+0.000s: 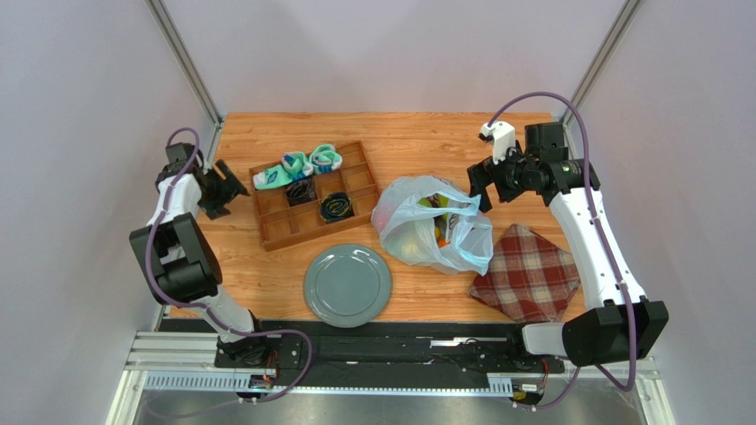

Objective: Take the fake fruits out of the plastic bag

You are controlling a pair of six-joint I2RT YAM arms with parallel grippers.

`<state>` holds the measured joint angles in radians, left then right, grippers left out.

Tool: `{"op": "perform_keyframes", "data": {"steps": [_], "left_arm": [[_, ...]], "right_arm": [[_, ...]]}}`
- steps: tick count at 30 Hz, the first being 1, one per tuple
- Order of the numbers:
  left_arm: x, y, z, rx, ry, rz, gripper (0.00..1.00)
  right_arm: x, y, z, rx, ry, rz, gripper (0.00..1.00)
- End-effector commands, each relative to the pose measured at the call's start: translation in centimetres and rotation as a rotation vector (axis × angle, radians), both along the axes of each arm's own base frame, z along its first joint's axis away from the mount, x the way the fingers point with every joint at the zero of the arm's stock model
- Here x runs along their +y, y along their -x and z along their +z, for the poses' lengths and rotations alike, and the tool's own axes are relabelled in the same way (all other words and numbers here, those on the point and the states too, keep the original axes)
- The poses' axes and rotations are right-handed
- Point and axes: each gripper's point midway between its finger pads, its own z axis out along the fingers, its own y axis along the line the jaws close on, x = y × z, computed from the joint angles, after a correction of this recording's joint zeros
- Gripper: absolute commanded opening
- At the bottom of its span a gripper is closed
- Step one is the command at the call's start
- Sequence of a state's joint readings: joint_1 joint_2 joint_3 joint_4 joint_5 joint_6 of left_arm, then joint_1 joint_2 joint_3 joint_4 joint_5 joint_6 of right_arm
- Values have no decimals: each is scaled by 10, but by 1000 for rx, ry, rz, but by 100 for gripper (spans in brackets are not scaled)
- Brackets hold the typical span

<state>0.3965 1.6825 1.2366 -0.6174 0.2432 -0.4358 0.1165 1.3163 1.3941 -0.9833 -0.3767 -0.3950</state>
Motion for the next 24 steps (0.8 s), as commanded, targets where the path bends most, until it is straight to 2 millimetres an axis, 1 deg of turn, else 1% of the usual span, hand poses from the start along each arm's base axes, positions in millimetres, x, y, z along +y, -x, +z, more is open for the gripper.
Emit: {"op": "perform_keyframes", "data": {"steps": [1, 2, 3, 4, 5, 6, 7, 8, 9, 10, 11, 12, 13, 14, 15, 16, 17, 18, 19, 20, 21, 22, 23, 24], "left_arm": [[-119, -11, 63, -234, 15, -491, 83], [-142, -10, 82, -300, -9, -626, 85], [-183, 1, 91, -328, 11, -772, 86], [-207, 6, 104, -382, 28, -873, 88], [-230, 18, 127, -481, 52, -989, 88], [-255, 23, 143, -569, 54, -1075, 88], [-270, 32, 159, -637, 76, -1137, 90], [-279, 39, 178, -714, 63, -1183, 91], [-297, 48, 190, -762, 73, -1252, 91], [-308, 54, 209, -819, 81, -1303, 91], [-317, 58, 216, -857, 63, -1354, 91], [-335, 69, 222, -882, 71, -1415, 92], [-345, 69, 231, -923, 40, -1459, 92], [-355, 71, 231, -936, 21, -1499, 92], [-376, 87, 228, -932, 24, -1574, 92], [-386, 79, 223, -934, -41, -1605, 92], [-402, 89, 218, -930, -48, -1657, 92], [-409, 89, 214, -921, -62, -1676, 92], [-418, 85, 209, -918, -80, -1705, 92], [-429, 90, 206, -920, -77, -1734, 92], [-436, 89, 207, -930, -85, -1748, 92], [-443, 86, 197, -915, -103, -1773, 93], [-450, 91, 192, -908, -95, -1808, 93], [-455, 90, 196, -924, -97, -1823, 94]], "right_arm": [[-7, 20, 45, -122, 57, 61, 100], [-13, 28, 52, -148, 83, 60, 100], [-16, 34, 57, -160, 96, 58, 100], [-20, 46, 56, -130, 107, 45, 100], [-23, 54, 63, -129, 105, 30, 100], [-23, 60, 75, -143, 92, 20, 100], [-25, 74, 78, -106, 80, 16, 100], [-19, 82, 86, -106, 47, 39, 100], [-15, 89, 94, -109, 30, 61, 100], [-11, 104, 108, -116, 14, 95, 100], [0, 115, 112, -105, -33, 162, 100], [3, 121, 114, -100, -42, 192, 100], [8, 128, 106, -61, -64, 212, 100], [9, 133, 100, -43, -72, 218, 100], [10, 136, 91, -24, -72, 231, 100], [11, 136, 70, 27, -73, 235, 100], [11, 140, 63, 35, -70, 244, 100], [11, 136, 57, 26, -62, 246, 100], [12, 138, 40, 67, -54, 262, 100], [11, 139, 34, 75, -46, 268, 100], [11, 133, 30, 65, -39, 262, 100], [6, 128, 23, 68, -10, 233, 99], [5, 125, 10, 95, -3, 222, 97], [5, 114, 8, 73, 0, 208, 96]]}}
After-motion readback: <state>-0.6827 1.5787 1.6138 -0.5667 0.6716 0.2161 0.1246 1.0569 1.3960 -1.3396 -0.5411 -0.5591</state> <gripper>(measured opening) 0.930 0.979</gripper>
